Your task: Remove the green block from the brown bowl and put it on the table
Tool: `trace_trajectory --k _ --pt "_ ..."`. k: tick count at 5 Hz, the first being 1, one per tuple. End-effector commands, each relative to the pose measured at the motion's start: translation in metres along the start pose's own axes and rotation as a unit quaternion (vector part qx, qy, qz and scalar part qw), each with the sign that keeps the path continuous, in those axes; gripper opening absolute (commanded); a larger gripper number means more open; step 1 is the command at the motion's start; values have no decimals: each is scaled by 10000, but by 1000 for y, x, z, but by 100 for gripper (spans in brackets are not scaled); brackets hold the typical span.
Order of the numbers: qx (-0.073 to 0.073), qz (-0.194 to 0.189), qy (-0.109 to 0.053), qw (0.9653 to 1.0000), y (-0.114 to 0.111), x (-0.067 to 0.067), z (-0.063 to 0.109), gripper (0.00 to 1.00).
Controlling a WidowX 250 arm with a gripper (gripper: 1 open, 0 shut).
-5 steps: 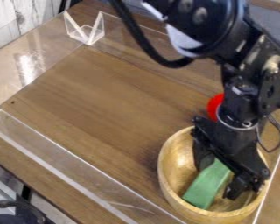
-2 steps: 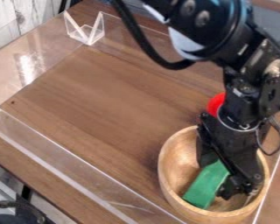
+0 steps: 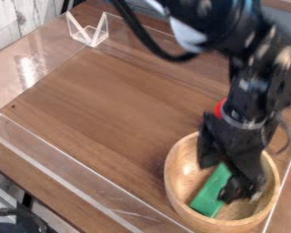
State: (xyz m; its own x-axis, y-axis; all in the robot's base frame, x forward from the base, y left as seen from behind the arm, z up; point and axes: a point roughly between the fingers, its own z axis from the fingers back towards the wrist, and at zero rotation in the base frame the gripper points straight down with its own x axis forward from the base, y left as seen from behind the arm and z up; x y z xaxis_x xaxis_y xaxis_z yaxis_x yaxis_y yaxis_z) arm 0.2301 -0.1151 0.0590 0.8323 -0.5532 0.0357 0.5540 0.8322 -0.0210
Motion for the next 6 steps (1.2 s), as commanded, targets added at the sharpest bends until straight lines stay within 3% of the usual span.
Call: trace_trajectory --k 1,2,4,6 --pt "70 -42 -347 9994 -1 7 16 100" --pt "51 -44 -356 9993 -4 2 16 100" --pt "109 704 -422 9966 3 -10 18 100" --pt "141 971 -504 9939 -3 1 17 100"
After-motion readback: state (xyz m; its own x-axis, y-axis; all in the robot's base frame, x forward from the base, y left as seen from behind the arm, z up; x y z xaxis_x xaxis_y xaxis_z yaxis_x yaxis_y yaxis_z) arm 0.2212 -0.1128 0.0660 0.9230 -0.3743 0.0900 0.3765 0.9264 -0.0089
